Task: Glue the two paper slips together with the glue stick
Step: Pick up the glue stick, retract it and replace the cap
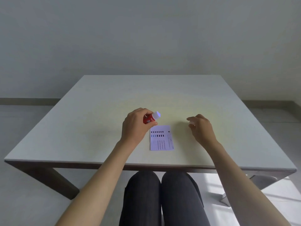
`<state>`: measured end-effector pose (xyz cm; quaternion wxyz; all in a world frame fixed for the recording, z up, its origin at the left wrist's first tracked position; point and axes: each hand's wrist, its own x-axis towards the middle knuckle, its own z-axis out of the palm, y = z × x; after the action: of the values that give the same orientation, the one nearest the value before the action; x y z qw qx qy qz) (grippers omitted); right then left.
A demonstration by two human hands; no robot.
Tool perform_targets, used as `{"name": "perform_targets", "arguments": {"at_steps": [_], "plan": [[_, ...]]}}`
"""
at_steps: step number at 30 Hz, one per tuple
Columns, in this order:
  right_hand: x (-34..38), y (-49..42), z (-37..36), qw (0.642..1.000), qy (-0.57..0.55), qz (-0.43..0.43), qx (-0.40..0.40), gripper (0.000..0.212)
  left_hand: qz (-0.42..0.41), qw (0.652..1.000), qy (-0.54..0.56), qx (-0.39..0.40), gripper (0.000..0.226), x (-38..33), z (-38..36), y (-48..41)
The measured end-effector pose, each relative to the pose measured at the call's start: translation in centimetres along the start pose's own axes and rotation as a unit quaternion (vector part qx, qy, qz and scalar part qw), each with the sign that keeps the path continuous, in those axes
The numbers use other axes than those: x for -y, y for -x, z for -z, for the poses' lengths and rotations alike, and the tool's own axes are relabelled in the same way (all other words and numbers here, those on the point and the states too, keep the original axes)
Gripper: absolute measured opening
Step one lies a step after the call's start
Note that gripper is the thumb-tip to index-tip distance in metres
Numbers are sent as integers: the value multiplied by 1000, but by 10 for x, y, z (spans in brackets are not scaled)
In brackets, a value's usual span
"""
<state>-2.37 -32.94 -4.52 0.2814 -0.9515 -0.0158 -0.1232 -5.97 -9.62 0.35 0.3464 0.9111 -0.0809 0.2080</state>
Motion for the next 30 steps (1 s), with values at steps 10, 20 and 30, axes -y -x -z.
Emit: {"name": "perform_targets", "arguments": {"at_steps": [10, 20, 30], "plan": [[73, 29, 11, 881, -473, 7, 20, 21, -30, 998, -50, 5, 25, -9, -6, 3], [87, 27, 7, 994, -62, 85, 11, 45, -80, 989, -123, 13, 27, -11, -8, 13], [90, 31, 6, 999, 20, 47, -14, 55, -67, 993, -93, 30, 26, -9, -10, 14]]}}
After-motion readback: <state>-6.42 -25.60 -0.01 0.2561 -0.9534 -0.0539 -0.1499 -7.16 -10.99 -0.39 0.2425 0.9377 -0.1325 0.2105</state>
